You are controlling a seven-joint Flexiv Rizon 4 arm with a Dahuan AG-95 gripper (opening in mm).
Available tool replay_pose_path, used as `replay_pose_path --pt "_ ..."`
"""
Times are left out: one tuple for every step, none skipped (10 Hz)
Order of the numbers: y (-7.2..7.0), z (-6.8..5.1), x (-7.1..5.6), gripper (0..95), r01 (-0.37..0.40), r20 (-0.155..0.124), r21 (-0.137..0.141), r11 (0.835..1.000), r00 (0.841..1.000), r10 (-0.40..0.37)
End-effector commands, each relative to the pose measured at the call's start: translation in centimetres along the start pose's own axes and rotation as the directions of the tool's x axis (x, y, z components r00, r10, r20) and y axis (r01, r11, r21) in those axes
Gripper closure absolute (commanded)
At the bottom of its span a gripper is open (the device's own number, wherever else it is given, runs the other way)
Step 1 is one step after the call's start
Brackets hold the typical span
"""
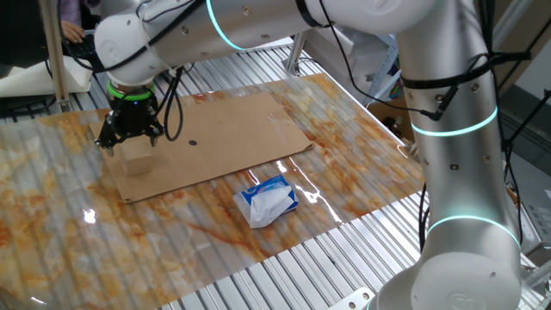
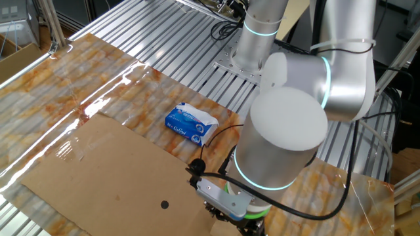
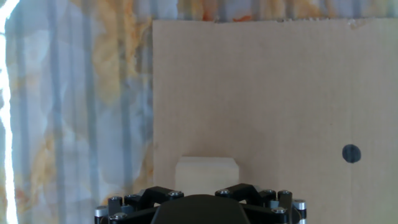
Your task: Grab the block and place it at the designated location
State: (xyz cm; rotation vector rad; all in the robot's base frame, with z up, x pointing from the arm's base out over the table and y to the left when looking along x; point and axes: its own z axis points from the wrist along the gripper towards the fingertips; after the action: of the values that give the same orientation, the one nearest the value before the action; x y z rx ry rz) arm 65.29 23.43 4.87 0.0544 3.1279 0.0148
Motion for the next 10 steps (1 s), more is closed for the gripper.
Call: replay_pose_path --pt "0.05 -0.05 -0.09 0.0 -0.004 -0.014 -0.003 1.0 1.0 0.004" --pt "0.05 -0.05 -0.09 0.0 -0.006 -0.014 -0.003 1.0 1.0 0.006" --pt "0.05 -0.05 -0.09 0.0 -0.011 -0.015 -0.001 1.0 1.0 0.011" --pt "0.05 -0.05 -0.09 0.0 -0.015 -0.018 -0.002 1.0 1.0 0.015" --pt "0.05 -0.05 -0.09 0.0 -0.025 -0.022 -0.005 1.0 0.999 0.025" --pt "0.05 -0.05 -0.09 0.0 -0.028 -0.023 -0.004 1.0 0.999 0.028" --pt "0.05 -0.05 -0.09 0.0 -0.028 -0.027 -0.004 1.0 0.999 0.028" --pt "0.05 -0.05 -0.09 0.0 -0.03 -0.029 -0.004 1.0 0.999 0.03" --pt "0.05 -0.05 -0.09 0.0 -0.032 -0.028 -0.004 0.999 0.999 0.032" --pt "0.05 -0.05 -0.09 0.0 -0.034 -0.016 -0.004 0.999 0.999 0.034"
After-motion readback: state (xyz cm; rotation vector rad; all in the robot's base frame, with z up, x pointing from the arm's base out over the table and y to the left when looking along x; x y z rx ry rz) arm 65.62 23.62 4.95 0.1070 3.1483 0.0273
